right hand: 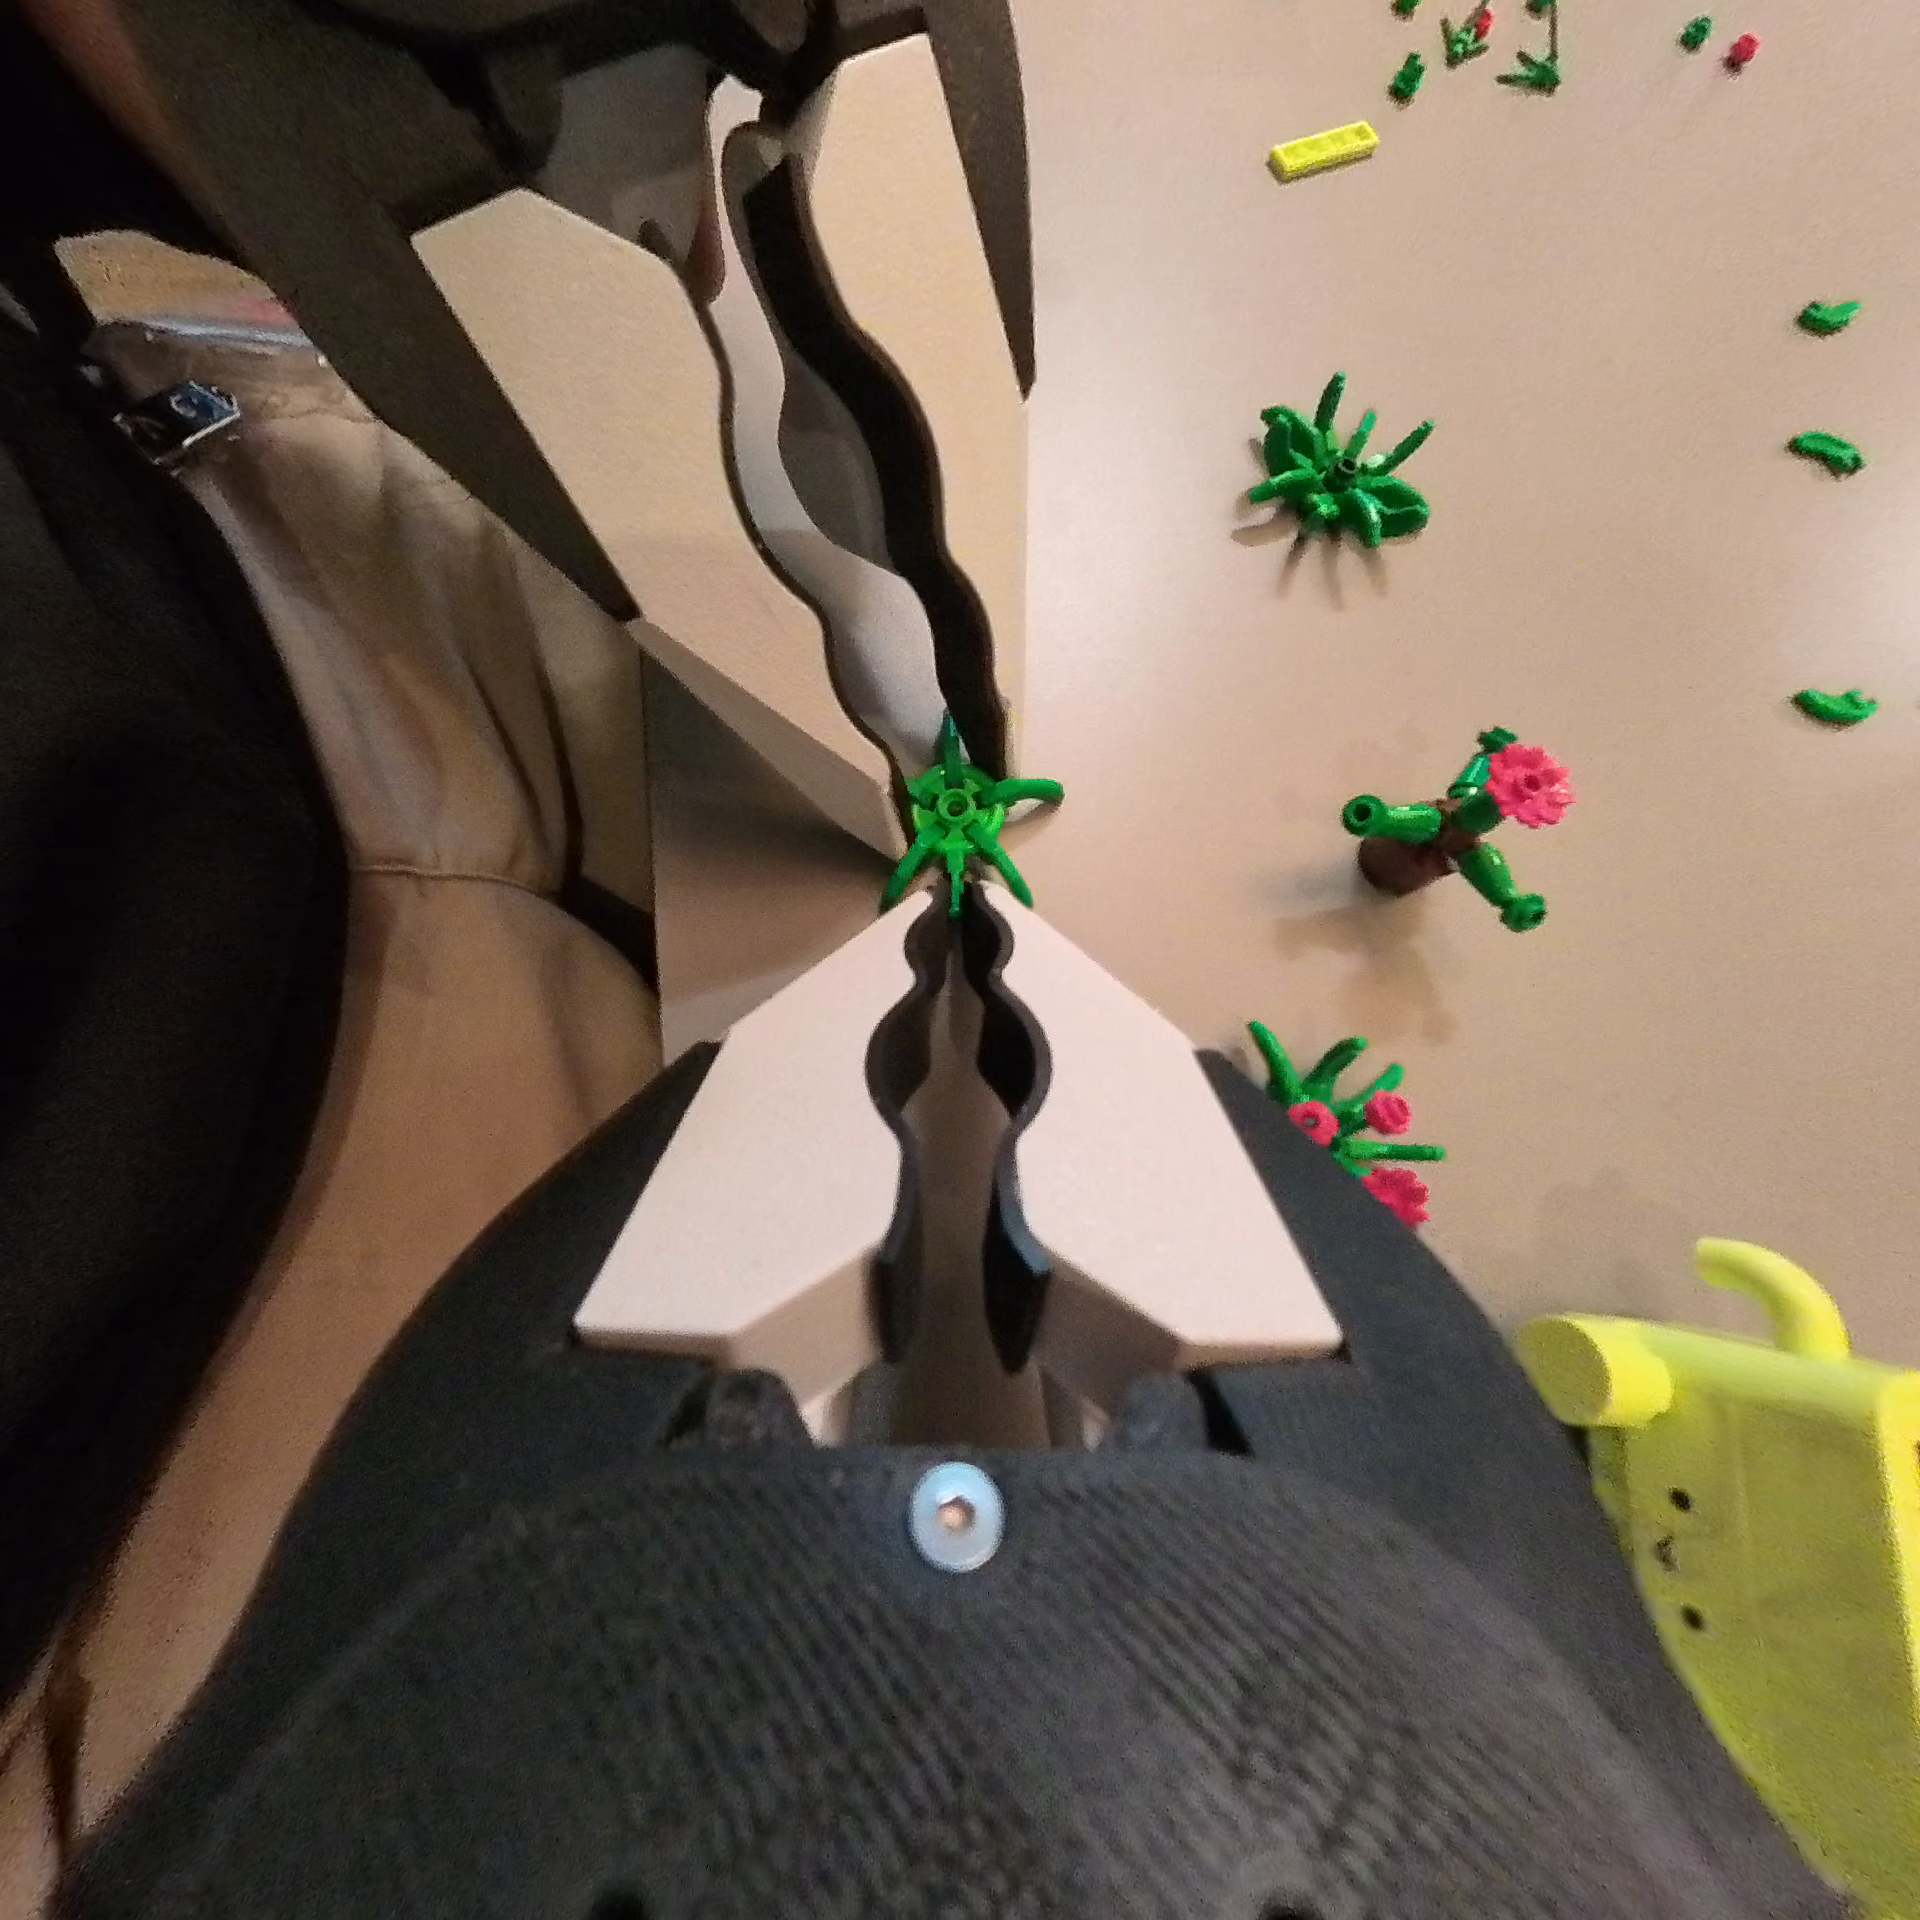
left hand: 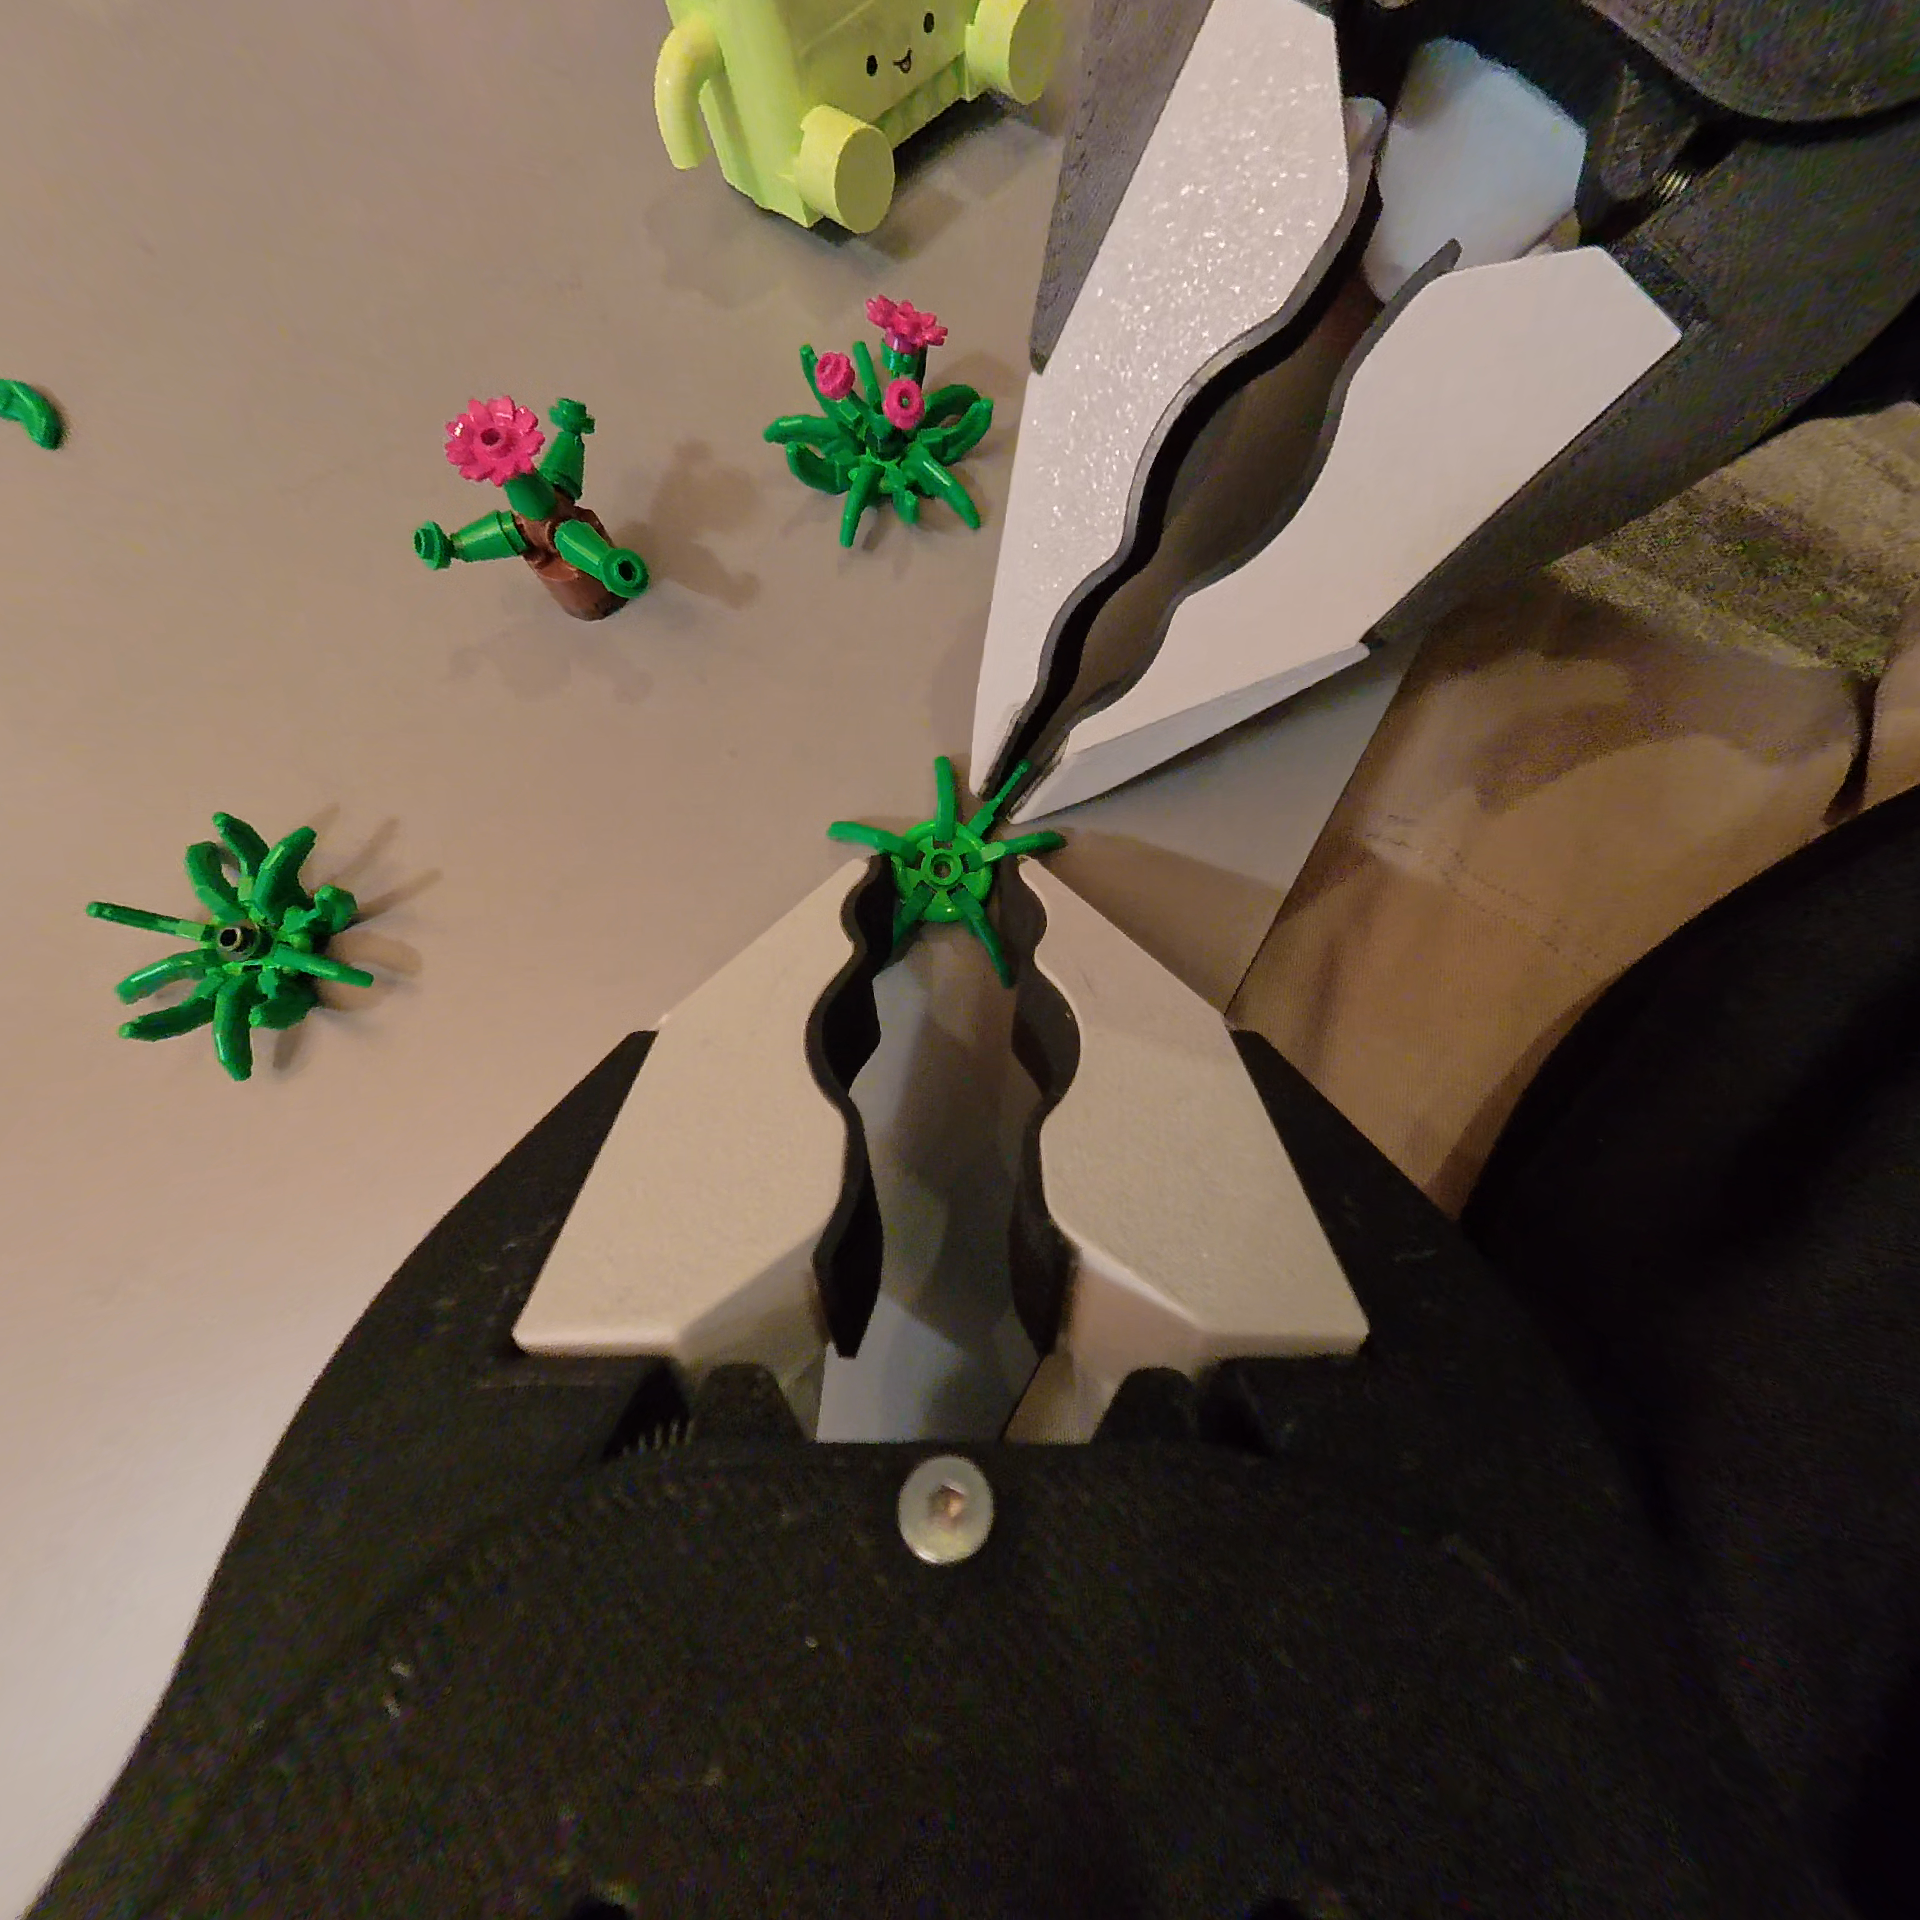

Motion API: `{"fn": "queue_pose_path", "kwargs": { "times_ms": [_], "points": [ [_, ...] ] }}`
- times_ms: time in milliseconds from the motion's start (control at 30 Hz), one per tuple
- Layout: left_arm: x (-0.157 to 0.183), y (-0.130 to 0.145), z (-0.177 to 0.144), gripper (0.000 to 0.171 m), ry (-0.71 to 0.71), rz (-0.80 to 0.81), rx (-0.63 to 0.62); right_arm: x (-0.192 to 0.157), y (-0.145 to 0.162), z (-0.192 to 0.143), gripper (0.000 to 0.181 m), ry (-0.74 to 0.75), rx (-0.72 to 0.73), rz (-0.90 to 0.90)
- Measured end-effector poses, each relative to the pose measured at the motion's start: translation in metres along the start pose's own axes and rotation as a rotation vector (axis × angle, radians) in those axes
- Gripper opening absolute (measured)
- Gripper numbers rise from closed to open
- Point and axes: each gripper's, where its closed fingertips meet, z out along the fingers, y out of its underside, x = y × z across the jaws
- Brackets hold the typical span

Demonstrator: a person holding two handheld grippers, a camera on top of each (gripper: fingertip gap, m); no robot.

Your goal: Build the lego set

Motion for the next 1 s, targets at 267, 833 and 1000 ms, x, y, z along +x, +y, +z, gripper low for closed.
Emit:
{"fn": "queue_pose_path", "kwargs": {
  "times_ms": [267,833,1000],
  "points": [
    [-0.0003,0.0002,0.0001,0.021,-0.007,0.003,-0.001,0.0002,-0.0006,0.0003,0.0,-0.02,0.021,0.045],
    [-0.0029,0.0028,-0.0004,0.028,-0.041,-0.018,-0.016,0.0026,-0.0028,0.0041,0.0,-0.027,0.01,0.138],
    [-0.0034,0.0031,-0.0004,0.029,-0.051,-0.021,-0.022,0.0031,-0.0032,0.0048,0.0,-0.013,0.0,0.173]
  ]
}}
